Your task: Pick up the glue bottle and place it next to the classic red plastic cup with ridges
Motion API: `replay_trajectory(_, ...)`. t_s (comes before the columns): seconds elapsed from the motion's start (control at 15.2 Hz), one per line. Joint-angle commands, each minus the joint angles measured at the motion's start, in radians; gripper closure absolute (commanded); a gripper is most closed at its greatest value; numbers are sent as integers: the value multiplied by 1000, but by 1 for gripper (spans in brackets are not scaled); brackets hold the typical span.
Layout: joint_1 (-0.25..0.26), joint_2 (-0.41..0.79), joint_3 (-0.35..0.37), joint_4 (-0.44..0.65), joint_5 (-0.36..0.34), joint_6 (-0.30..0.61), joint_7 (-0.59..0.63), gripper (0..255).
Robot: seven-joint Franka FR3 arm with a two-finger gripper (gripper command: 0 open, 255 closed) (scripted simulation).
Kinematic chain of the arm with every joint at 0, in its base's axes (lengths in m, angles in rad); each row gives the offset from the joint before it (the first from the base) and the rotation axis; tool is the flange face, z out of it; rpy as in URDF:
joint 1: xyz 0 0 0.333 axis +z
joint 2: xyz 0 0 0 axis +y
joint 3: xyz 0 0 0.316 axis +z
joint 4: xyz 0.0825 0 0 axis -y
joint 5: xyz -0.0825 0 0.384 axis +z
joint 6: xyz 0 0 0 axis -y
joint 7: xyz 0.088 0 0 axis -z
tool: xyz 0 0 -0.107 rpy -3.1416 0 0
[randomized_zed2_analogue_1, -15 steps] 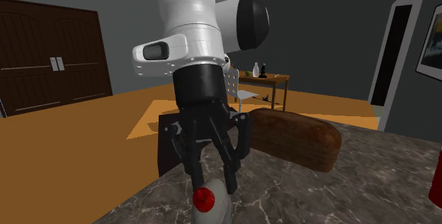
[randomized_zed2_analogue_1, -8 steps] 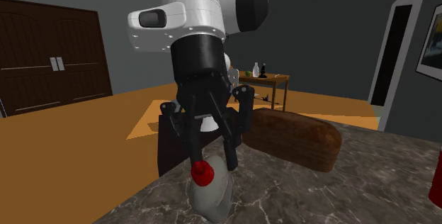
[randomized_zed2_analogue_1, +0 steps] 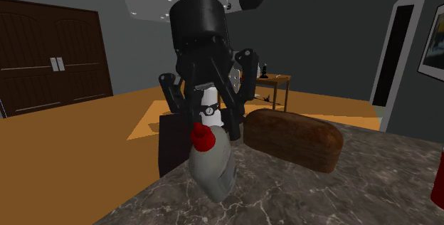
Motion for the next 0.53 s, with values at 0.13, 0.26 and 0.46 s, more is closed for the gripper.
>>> replay_trajectory(0.13,0,-20,-3,29,-15,-48,15,255)
replay_trajectory(0.26,0,-28,-4,46,-22,-73,22,255)
replay_trajectory(0.46,0,-39,-5,74,-31,-110,32,255)
